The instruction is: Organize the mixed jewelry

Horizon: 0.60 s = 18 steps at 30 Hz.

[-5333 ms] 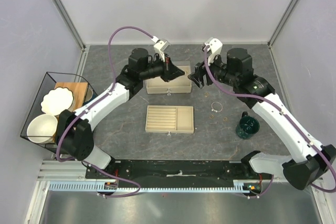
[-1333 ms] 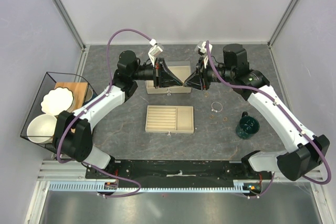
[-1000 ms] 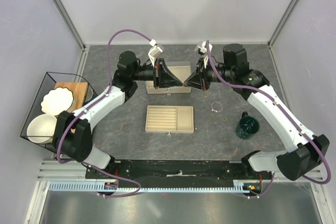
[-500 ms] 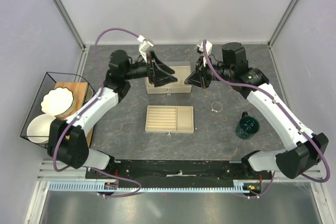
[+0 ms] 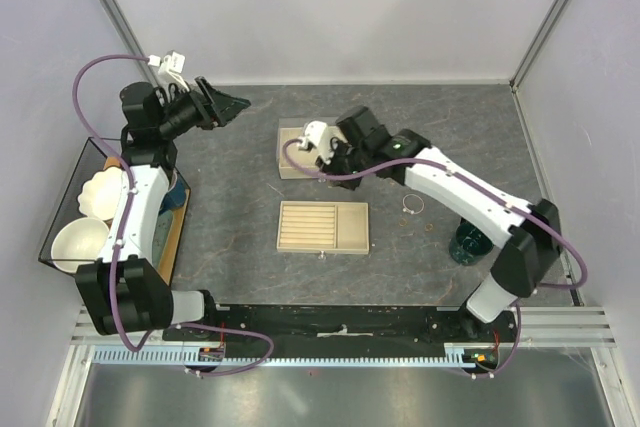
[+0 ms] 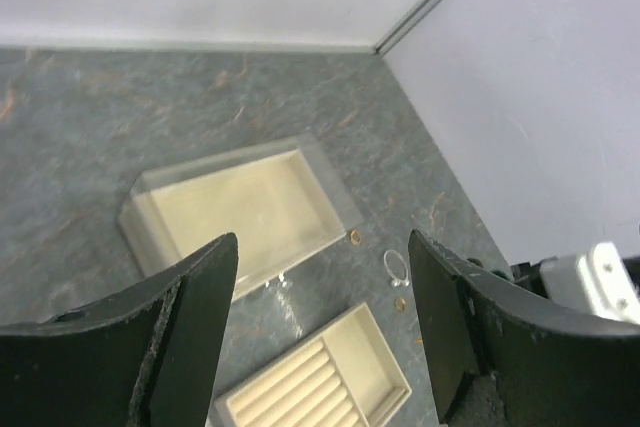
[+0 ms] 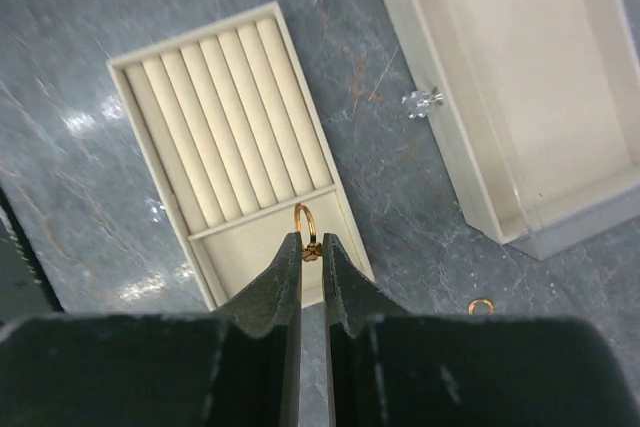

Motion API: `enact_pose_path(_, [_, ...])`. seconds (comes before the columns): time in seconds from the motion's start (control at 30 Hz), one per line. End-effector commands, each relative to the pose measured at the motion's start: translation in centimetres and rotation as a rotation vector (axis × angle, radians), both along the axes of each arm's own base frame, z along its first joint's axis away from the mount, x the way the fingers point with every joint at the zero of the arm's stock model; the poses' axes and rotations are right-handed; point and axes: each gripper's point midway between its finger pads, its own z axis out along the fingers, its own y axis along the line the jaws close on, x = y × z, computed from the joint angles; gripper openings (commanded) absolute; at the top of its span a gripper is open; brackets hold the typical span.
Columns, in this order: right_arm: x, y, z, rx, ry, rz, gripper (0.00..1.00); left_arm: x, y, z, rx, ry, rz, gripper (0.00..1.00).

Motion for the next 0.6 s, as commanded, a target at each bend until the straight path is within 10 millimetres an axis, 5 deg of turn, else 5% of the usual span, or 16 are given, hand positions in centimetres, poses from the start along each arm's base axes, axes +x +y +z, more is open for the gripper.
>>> enact_pose_path(0.0, [0.4,1.6,-1.2,-0.183,-0.135,0.061,0.0,0.1,1.7,-2.1,0.088,0.087,0.065,0.76])
enact_pose_path(0.13, [0.7,3.1,-4.8,-0.322,-0.159,0.091,0.0,0.3,2.8,-3.8,0.152,0.13,0.106,0.77])
enact_pose_path(0.57, [-2.8,4.9,-9.6,-0.455,-0.129,0.215,0.0,0.9,4.7,-3.9,0.238,0.106,0.202,0.8])
